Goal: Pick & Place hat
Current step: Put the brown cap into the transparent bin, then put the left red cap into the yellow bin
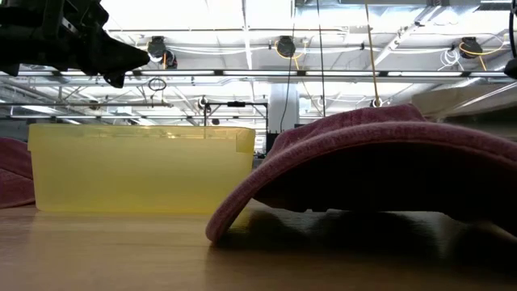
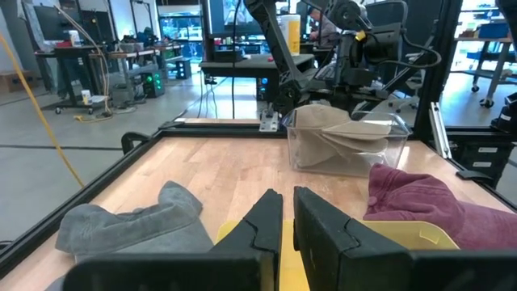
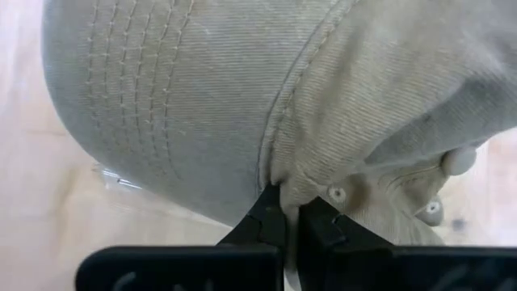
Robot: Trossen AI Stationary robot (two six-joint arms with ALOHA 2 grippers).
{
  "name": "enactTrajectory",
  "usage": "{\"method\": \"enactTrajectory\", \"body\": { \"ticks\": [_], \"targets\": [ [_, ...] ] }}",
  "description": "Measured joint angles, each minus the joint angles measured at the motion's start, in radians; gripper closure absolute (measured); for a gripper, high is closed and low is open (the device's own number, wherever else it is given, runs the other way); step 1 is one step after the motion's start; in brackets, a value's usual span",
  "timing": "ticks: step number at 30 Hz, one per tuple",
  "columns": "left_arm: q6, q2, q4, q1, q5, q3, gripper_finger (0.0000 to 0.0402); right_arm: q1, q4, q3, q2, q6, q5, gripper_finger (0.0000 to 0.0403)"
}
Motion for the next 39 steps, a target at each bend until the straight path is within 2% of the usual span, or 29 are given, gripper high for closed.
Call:
{"method": "enactTrajectory", "body": {
  "ticks": [5,13,20,30,35,39],
  "targets": [
    [0.0,0.0,-0.001,0.0,0.0,0.0,0.036,0.0,0.014,-0.002,-0.018,0.055,-0.024,0.0391],
    [0.0,0.0,0.005,0.0,-0.002,0.0,0.036,0.001,0.094,-0.006,-0.109,0.088,-0.039,0.0332],
    [0.0,0.0,0.008,0.0,-0.001,0.0,0.036,-0.002,0.078,-0.006,-0.19,0.146,-0.033,0.0271],
    [0.002,0.0,0.008,0.0,-0.001,0.0,0.036,-0.002,0.118,-0.006,-0.34,0.195,-0.021,0.0225],
    [0.003,0.0,0.011,0.0,-0.001,0.0,0.036,-0.011,0.213,-0.006,-0.415,0.126,0.099,0.0225],
    [0.003,0.0,0.015,0.0,-0.001,0.0,0.036,-0.057,0.349,-0.005,-0.497,-0.068,0.241,0.0234]
  ]
}}
